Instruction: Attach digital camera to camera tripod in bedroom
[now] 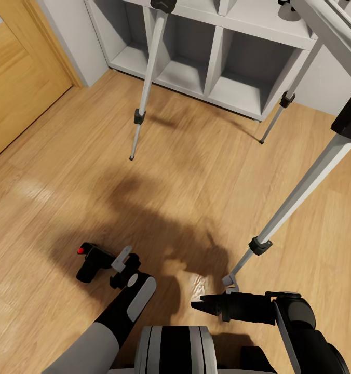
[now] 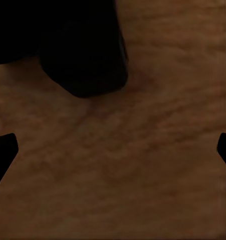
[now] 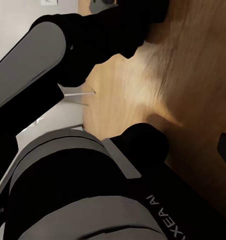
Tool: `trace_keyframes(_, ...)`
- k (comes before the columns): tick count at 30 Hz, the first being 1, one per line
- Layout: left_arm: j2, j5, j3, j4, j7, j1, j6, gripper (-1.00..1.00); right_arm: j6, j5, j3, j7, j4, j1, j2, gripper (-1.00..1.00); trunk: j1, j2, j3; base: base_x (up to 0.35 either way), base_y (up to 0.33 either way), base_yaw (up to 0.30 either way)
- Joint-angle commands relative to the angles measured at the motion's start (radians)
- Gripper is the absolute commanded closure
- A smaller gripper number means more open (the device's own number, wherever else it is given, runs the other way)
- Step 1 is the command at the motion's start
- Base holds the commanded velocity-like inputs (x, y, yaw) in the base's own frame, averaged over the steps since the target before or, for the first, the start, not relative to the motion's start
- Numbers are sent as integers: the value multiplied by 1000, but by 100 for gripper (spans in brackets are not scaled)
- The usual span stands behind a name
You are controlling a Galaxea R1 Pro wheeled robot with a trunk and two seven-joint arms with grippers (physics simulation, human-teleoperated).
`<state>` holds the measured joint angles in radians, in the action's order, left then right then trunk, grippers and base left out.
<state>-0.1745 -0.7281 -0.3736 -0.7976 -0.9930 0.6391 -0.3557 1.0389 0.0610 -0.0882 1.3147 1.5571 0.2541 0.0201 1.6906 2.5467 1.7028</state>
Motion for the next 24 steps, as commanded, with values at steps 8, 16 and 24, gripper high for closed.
trace_keyframes(8,3,-5,-2,-4,20,1,-33,-100,8,6,-5,8,0,0,0,-100,0,0,1,0,0,0)
trace_keyframes(16,5,-5,5,2,59,1,-44,-100,8,6,-8,8,-1,1,0,-100,0,0,1,0,0,0)
trace_keyframes(24,5,-5,21,3,61,1,-53,-100,8,6,-8,9,0,1,0,-100,0,0,1,53,0,0)
